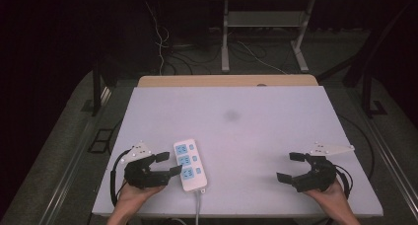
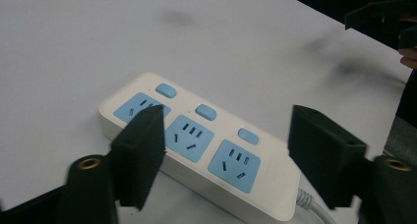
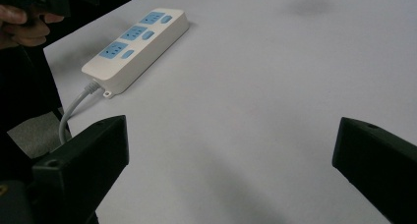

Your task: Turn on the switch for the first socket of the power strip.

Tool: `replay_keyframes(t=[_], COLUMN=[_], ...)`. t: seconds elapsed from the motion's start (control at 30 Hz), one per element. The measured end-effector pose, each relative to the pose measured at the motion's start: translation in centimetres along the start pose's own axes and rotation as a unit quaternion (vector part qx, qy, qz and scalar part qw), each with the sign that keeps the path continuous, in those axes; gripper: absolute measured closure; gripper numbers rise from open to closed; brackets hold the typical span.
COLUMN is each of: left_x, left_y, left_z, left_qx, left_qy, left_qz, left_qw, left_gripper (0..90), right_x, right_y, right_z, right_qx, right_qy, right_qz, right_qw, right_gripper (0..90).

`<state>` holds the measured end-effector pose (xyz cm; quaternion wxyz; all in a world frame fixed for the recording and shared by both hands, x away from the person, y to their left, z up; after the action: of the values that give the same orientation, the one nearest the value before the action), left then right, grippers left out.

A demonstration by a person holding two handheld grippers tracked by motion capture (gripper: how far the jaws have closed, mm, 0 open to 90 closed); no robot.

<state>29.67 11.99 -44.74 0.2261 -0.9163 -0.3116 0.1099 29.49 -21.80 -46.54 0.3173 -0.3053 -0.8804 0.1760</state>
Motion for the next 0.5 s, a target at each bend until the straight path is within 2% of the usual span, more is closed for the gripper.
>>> replay_keyframes(t=[0.1,0.27,0.4,0.5], left_x=[-0.3,-0.5,-0.5,-0.5], left_y=[0.2,0.6,0.7,0.8], left_z=[0.5,1.3,1.6,2.2], left_qx=[0.003,0.008,0.000,0.003], left_qy=[0.003,0.002,-0.002,-0.005], left_qz=[0.005,0.000,-0.005,-0.007], left_qw=[1.0000,1.0000,1.0000,1.0000], left_gripper=[12.6,1.3,0.0,0.0], right_x=[0.0,0.1,0.3,0.3], right_y=[0.0,0.0,0.1,0.1], right_z=[0.0,0.0,0.1,0.1], right_qx=[0.000,0.000,0.002,0.003], right_qy=[-0.001,-0.002,-0.003,-0.006], right_qz=[-0.001,-0.003,-0.004,-0.005], right_qw=[1.0000,1.0000,1.0000,1.0000], right_gripper=[0.2,0.2,0.2,0.2])
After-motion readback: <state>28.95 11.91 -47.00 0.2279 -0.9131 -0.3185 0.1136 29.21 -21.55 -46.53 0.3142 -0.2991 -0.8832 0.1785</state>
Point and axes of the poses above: each handheld gripper's, and its own axes: y roughly forward along the jaws, z roughly out of its underside, x roughly to its left, the point moved 10 cm from there along y, roughly forward along the jaws, and after that the axes turned 11 degrees about y, right-handed, at the moved point
